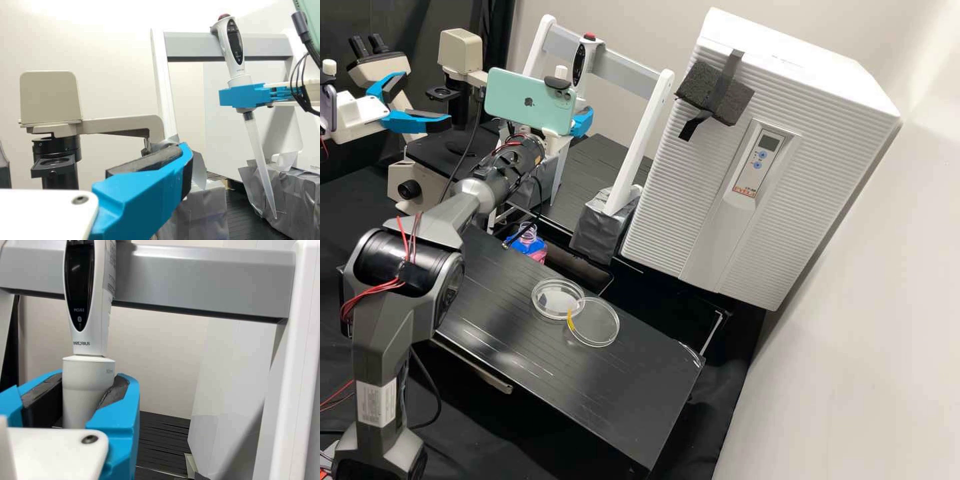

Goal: Use the pipette

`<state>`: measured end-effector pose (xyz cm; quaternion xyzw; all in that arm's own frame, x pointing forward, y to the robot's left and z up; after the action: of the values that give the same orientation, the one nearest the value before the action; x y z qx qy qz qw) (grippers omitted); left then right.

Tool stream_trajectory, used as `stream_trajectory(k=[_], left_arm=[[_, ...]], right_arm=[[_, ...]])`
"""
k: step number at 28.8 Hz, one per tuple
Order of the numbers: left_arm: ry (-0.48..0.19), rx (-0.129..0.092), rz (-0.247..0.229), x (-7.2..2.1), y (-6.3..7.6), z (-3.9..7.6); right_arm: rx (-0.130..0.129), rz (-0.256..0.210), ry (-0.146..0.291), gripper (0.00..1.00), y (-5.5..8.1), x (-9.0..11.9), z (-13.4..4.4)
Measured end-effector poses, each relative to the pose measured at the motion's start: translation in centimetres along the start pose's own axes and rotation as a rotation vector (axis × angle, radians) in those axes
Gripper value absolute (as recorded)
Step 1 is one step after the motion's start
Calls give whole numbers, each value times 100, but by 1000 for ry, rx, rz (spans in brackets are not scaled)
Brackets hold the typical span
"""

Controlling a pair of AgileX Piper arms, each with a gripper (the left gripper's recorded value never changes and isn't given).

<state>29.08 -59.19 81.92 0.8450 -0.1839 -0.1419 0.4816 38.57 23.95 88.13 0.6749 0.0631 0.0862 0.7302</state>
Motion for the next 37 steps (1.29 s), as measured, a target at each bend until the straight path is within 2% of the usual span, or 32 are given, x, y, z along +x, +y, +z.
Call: stream_trajectory(k=[4, 9, 15, 19, 22, 26, 30, 34, 37], left_arm=[[0, 0, 0, 0, 0, 0], [0, 0, 0, 0, 0, 0], [2, -1, -8, -15, -21, -4], [2, -1, -8, -15, -21, -4], [2, -1, -8, -15, -21, -4], [2, -1, -8, -15, -21, -4], [2, -1, -8, -15, -21, -4], [2, -3, -8, -15, -21, -4], [-2, -22, -10, -13, -27, 9]], right_arm=[[2, 0, 0, 0, 0, 0, 0], [22, 0, 0, 0, 0, 0, 0], [26, -5, 3, 0, 12, 5, -18], [51, -7, 8, 0, 74, -13, -47], [60, 6, 14, 0, 138, -36, -72], [92, 27, 34, 0, 232, -92, -130], [97, 54, 61, 0, 307, -173, -176], [91, 104, 84, 0, 355, -305, -179], [101, 135, 96, 0, 339, -387, -171]])
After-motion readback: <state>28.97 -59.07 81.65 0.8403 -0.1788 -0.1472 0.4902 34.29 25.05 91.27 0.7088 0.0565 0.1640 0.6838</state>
